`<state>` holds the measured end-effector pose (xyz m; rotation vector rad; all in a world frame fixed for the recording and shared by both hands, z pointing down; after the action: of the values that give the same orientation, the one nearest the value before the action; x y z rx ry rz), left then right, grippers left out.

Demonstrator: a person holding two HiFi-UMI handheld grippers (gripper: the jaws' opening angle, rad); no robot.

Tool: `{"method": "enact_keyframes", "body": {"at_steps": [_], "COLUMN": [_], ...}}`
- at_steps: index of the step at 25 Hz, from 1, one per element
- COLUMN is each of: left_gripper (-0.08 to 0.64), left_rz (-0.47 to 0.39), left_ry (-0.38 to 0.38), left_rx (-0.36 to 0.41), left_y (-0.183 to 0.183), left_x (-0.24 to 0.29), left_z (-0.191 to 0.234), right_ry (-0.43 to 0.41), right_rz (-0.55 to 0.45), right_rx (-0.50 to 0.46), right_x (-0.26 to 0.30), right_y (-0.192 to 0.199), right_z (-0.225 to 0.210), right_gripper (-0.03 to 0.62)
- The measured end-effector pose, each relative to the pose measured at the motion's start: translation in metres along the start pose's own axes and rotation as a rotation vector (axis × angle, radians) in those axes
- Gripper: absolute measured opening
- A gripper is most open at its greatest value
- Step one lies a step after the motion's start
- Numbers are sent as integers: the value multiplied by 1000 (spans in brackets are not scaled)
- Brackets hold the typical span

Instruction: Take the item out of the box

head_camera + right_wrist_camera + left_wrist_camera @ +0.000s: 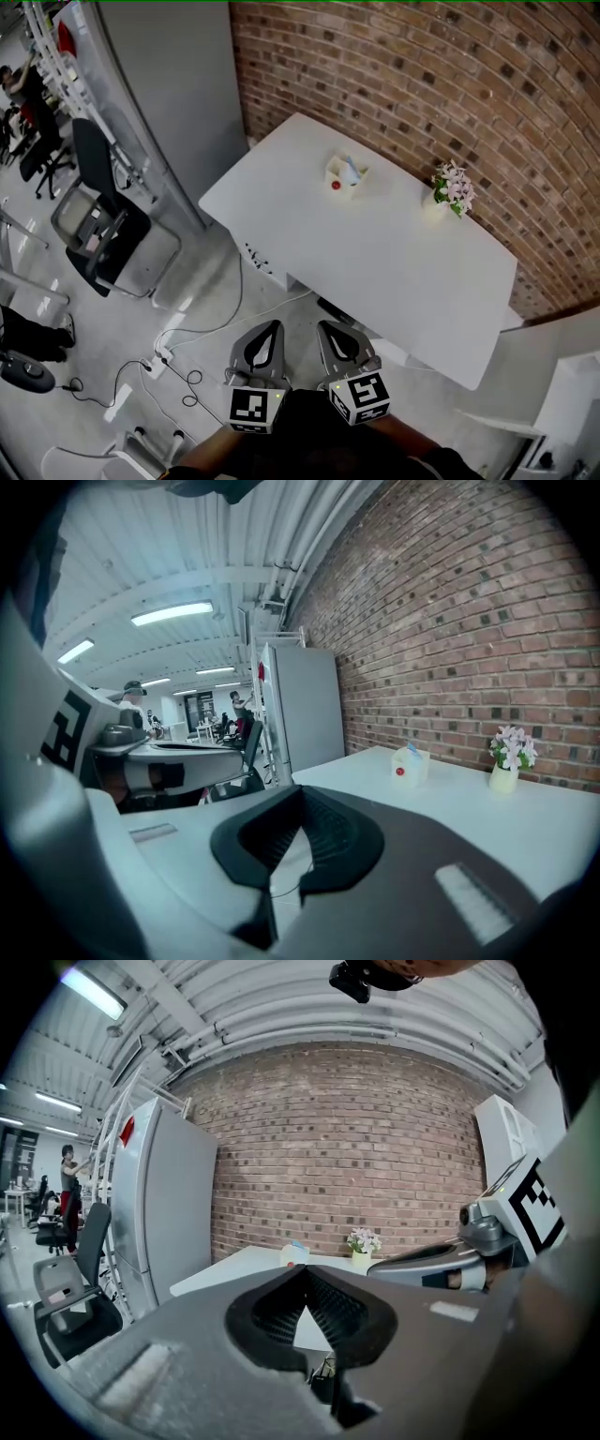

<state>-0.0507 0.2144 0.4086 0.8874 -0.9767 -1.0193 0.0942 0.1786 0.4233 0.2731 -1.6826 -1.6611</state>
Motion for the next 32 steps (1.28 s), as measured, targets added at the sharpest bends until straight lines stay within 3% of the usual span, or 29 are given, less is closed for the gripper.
{"method": "enact_keyframes", "body": {"at_steps": [14,24,32], "left_gripper": [5,5,5], "left_rz": [-10,2,0], "left_ry": [83,72,48], "left_rx": [2,7,11], "left_y": [-32,-44,-61], "left_x": [26,60,119], "left_z": [65,89,100], "right_ry": [103,88,51], "right_rz": [1,9,14], "right_rx": [-17,-19,-31], "right_x": [61,104,150], "right_y": [-35,-43,-47], "right_z": [3,-16,-58], "right_gripper": [2,2,2]}}
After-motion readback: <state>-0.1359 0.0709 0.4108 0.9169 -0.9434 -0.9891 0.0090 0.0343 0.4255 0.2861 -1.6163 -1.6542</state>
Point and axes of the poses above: the fingertips, and each gripper's own axes: x forward along the fingers, z to its left, y out of its underside, the point moved 7 cm from there along -x, backward along the fingers, and after that the axes turned 14 degrees about -x, right-handed, at the moved point
